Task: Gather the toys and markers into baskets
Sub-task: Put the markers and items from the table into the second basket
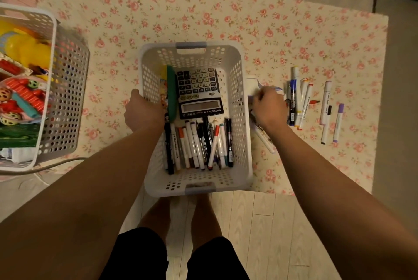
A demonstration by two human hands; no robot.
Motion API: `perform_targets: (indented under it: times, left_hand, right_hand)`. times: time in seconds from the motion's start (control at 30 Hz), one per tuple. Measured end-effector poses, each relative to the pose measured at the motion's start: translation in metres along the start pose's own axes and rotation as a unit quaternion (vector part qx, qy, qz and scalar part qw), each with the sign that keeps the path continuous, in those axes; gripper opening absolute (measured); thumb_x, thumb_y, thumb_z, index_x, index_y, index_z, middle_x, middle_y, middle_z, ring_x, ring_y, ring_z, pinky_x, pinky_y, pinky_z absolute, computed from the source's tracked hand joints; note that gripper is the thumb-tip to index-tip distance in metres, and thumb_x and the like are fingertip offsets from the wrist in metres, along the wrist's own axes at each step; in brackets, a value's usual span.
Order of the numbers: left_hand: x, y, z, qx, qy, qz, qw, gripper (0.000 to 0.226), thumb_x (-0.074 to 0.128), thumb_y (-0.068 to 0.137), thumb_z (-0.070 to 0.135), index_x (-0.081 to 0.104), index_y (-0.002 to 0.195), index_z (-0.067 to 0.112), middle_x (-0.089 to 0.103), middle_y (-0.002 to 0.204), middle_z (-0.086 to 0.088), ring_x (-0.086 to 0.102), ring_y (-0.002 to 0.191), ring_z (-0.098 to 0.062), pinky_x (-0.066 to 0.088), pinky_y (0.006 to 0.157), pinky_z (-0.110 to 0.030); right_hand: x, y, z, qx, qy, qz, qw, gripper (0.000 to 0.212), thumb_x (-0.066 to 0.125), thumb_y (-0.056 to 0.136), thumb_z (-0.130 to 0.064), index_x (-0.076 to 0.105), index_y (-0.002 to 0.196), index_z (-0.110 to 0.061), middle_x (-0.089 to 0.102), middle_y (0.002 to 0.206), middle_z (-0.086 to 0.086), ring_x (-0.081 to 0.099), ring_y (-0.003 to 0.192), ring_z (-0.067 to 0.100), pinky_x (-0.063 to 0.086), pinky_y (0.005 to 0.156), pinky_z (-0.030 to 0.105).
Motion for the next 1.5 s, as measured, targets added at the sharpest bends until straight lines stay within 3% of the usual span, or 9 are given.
perform_targets:
  times: [0.13, 0.23, 0.4, 0.57, 0.73, 1.03, 1.23, 1.4, 1.5]
  left_hand:
    - [-0.001, -0.001, 0.001, -0.003, 0.007, 0.003, 1.000, 0.008, 0.048, 0.083, 0.009, 0.044, 0.089, 0.009, 0.050, 0.081, -0.006, 0.047, 0.072, -0.025, 0.039, 0.062, -0.034]
    - [-0.001, -0.001, 0.001, -0.007, 0.006, 0.000, 1.000, 0.010, 0.050, 0.082, 0.011, 0.046, 0.091, 0.009, 0.054, 0.084, -0.008, 0.049, 0.073, -0.025, 0.042, 0.063, -0.035]
    - [-0.001, -0.001, 0.001, -0.009, -0.001, -0.012, 1.000, 0.011, 0.051, 0.083, 0.015, 0.043, 0.089, 0.011, 0.059, 0.090, -0.012, 0.055, 0.080, -0.029, 0.045, 0.068, -0.037]
    - [-0.002, -0.002, 0.002, -0.012, -0.002, -0.005, 1.000, 0.010, 0.051, 0.083, 0.014, 0.043, 0.089, 0.011, 0.060, 0.091, -0.012, 0.055, 0.080, -0.028, 0.044, 0.068, -0.036]
    - [-0.002, -0.002, 0.001, -0.015, 0.000, -0.007, 1.000, 0.010, 0.050, 0.082, 0.012, 0.045, 0.090, 0.011, 0.059, 0.090, -0.011, 0.053, 0.077, -0.027, 0.044, 0.065, -0.036]
    - [-0.003, -0.001, 0.002, -0.009, 0.002, -0.002, 1.000, 0.011, 0.050, 0.082, 0.013, 0.048, 0.093, 0.009, 0.054, 0.084, -0.009, 0.050, 0.072, -0.027, 0.043, 0.063, -0.036]
    - [-0.002, -0.001, 0.001, -0.012, -0.001, -0.005, 1.000, 0.009, 0.050, 0.082, 0.011, 0.046, 0.090, 0.009, 0.055, 0.085, -0.009, 0.049, 0.072, -0.026, 0.040, 0.062, -0.034]
    - [-0.001, -0.001, 0.000, -0.011, -0.004, -0.007, 1.000, 0.012, 0.050, 0.081, 0.012, 0.048, 0.092, 0.008, 0.062, 0.093, -0.014, 0.055, 0.077, -0.029, 0.043, 0.063, -0.035]
    - [-0.001, 0.000, 0.000, -0.017, 0.006, -0.005, 1.000, 0.018, 0.049, 0.081, 0.012, 0.051, 0.098, 0.006, 0.063, 0.096, -0.016, 0.060, 0.086, -0.034, 0.043, 0.065, -0.036]
  right_hand:
    - [0.041, -0.019, 0.050, 0.011, -0.141, -0.124, 0.982, 0.025, 0.054, 0.094, -0.034, 0.063, 0.098, -0.011, 0.065, 0.092, 0.011, 0.062, 0.081, 0.033, 0.044, 0.062, 0.032]
    - [0.051, -0.035, 0.061, 0.016, -0.181, -0.131, 0.975, 0.047, 0.039, 0.100, -0.049, 0.063, 0.103, -0.008, 0.066, 0.092, 0.012, 0.060, 0.077, 0.031, 0.042, 0.061, 0.031]
    - [0.055, -0.049, 0.059, 0.007, -0.221, -0.138, 0.965, 0.039, 0.035, 0.103, -0.032, 0.060, 0.112, -0.003, 0.065, 0.106, 0.017, 0.063, 0.095, 0.035, 0.048, 0.073, 0.038]
    - [0.057, -0.047, 0.050, -0.006, -0.173, -0.121, 0.977, 0.038, 0.035, 0.103, -0.031, 0.050, 0.126, -0.004, 0.055, 0.122, 0.017, 0.054, 0.109, 0.033, 0.047, 0.080, 0.041]
    - [0.049, -0.043, 0.048, -0.013, -0.099, -0.087, 0.991, 0.029, 0.041, 0.099, -0.025, 0.042, 0.120, -0.006, 0.062, 0.108, 0.020, 0.058, 0.093, 0.037, 0.040, 0.067, 0.038]
    - [0.057, -0.043, 0.059, 0.001, -0.163, -0.111, 0.980, 0.026, 0.046, 0.098, -0.007, 0.046, 0.124, -0.005, 0.064, 0.109, 0.018, 0.063, 0.095, 0.038, 0.048, 0.072, 0.040]
    - [0.065, -0.049, 0.061, 0.015, -0.140, -0.135, 0.981, 0.052, 0.046, 0.096, -0.001, 0.040, 0.144, -0.021, 0.063, 0.114, 0.017, 0.064, 0.098, 0.037, 0.055, 0.079, 0.049]
    - [0.054, -0.052, 0.063, 0.046, -0.064, -0.077, 0.994, 0.038, 0.042, 0.099, -0.031, 0.048, 0.126, -0.005, 0.060, 0.111, 0.018, 0.061, 0.094, 0.035, 0.043, 0.069, 0.035]
    - [0.025, -0.046, 0.050, 0.053, -0.019, 0.004, 0.998, 0.036, 0.041, 0.097, -0.031, 0.048, 0.120, -0.004, 0.062, 0.095, 0.012, 0.061, 0.084, 0.034, 0.043, 0.064, 0.034]
Point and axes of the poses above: each hand's wrist, its own y-axis towards the middle knuckle, its own x-axis out of the palm, z = x × y, the point moved 7 cm from there along y, towards the middle knuckle
